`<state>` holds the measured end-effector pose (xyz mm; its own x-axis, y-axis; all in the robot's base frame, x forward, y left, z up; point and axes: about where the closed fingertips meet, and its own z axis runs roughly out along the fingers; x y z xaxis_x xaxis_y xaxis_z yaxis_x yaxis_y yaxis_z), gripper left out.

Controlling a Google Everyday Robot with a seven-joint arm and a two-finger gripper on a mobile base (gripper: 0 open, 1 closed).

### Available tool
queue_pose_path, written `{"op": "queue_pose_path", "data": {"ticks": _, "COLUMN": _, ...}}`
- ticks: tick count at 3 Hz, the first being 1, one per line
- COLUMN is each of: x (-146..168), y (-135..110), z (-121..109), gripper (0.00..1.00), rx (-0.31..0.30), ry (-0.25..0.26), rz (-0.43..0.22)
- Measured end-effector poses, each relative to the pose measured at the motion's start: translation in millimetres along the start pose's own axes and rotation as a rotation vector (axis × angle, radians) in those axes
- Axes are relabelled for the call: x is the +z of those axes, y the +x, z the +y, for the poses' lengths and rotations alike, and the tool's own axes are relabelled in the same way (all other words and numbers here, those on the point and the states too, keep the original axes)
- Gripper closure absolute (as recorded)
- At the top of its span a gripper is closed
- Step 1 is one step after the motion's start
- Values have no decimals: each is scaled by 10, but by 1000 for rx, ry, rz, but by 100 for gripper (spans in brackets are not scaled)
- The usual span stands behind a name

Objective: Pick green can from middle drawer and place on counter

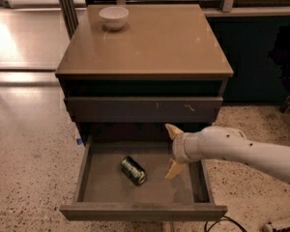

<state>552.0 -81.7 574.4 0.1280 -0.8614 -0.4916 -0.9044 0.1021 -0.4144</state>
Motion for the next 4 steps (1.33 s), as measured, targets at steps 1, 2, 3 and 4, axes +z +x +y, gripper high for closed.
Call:
{"op": "queue_pose_path", "data": {"ticks": 1, "x": 341, "y": -45, "z": 30, "gripper": 0, "rx": -61, "ry": -39, "rz": -37}}
{"op": "queue_pose_path", "data": {"ticks": 2, "x": 523, "y": -34, "z": 160, "gripper": 0, "rx": -116, "ry": -122, "rz": -1}}
{"op": "queue_pose_path", "data": {"ticks": 3, "x": 749, "y": 30, "z": 249, "gripper": 0, "rx": -63, "ry": -230, "rz": 107}}
{"op": "queue_pose_path", "data": {"ticks": 4, "x": 924, "y": -172, "z": 282, "gripper": 0, "rx": -12, "ry": -263, "rz": 121}}
